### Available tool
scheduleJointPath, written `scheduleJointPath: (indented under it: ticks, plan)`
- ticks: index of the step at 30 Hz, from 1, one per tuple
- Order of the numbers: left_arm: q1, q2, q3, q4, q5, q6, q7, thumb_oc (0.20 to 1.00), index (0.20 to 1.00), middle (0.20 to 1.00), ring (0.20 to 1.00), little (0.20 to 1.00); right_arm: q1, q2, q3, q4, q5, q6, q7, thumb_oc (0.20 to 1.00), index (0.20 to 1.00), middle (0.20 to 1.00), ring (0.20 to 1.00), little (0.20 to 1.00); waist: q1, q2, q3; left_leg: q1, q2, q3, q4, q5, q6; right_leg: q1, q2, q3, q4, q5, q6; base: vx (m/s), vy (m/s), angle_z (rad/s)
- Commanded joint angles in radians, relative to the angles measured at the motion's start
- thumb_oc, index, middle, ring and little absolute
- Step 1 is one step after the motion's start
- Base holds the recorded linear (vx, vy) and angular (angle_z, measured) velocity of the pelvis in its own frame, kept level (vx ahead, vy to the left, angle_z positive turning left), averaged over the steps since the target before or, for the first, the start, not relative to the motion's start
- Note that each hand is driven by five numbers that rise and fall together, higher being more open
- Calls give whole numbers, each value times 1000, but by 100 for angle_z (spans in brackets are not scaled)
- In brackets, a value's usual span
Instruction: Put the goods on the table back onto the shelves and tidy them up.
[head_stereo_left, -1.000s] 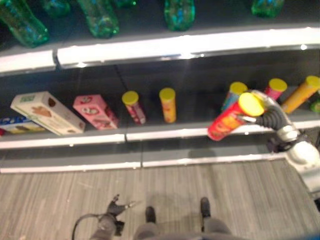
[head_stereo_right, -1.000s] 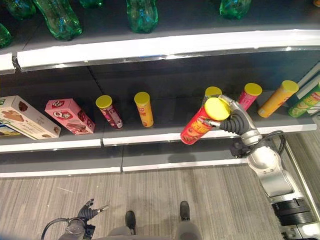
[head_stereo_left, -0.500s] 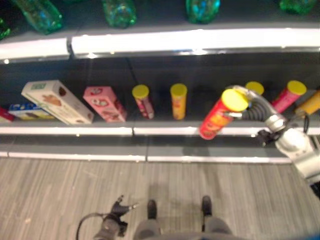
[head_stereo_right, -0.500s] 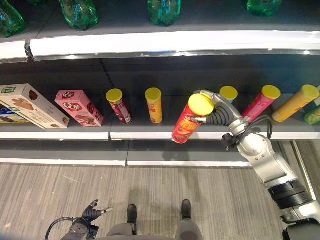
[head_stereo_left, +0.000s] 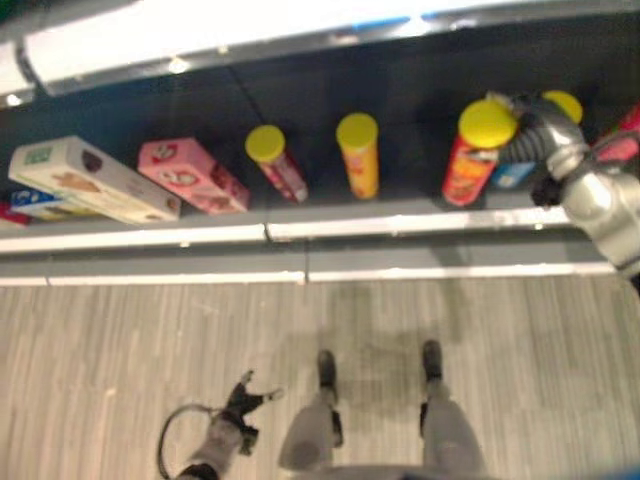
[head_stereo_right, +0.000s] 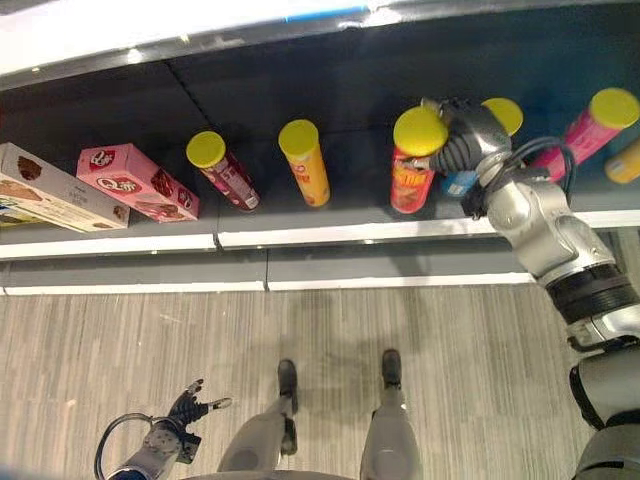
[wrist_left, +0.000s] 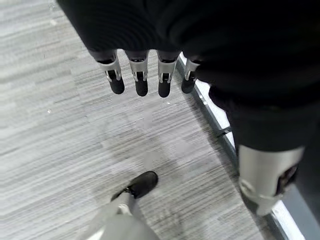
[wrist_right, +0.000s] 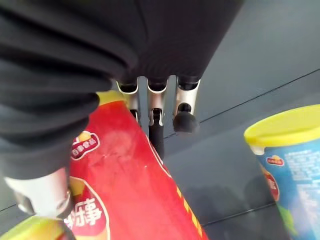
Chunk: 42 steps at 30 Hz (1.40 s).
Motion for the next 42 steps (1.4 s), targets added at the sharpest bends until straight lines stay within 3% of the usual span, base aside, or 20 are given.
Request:
scheduleJointPath:
  ticks: [1,11,42]
  plan:
    - [-10,64,-28,1,-35,-15,15,1000,1000,1000,1000,1000,-118,-5,41,-8,-35,-10,-77,200,200,200,200,200,21,-50,-29,43,-9,-3,71,-107,-44,-127,-3,68,154,-142,45,0,0,0]
    - [-46,61,-50,-11,-50,-18,29,1000,1000,1000,1000,1000,-228,12,85,56,-72,13,-128,200,200,200,200,200,39,-27,9,-7,-8,-18,56,-84,-50,-185,-5,68,164,-136,51,-4,-1,2]
    - [-115,33,-65,-2,-64,-5,66,1000,1000,1000,1000,1000,-204,128,23,162,-31,54,-194,200,200,200,200,200,58,-6,51,-51,-21,-22,59,-75,-48,-243,-9,78,186,-126,53,-3,2,2]
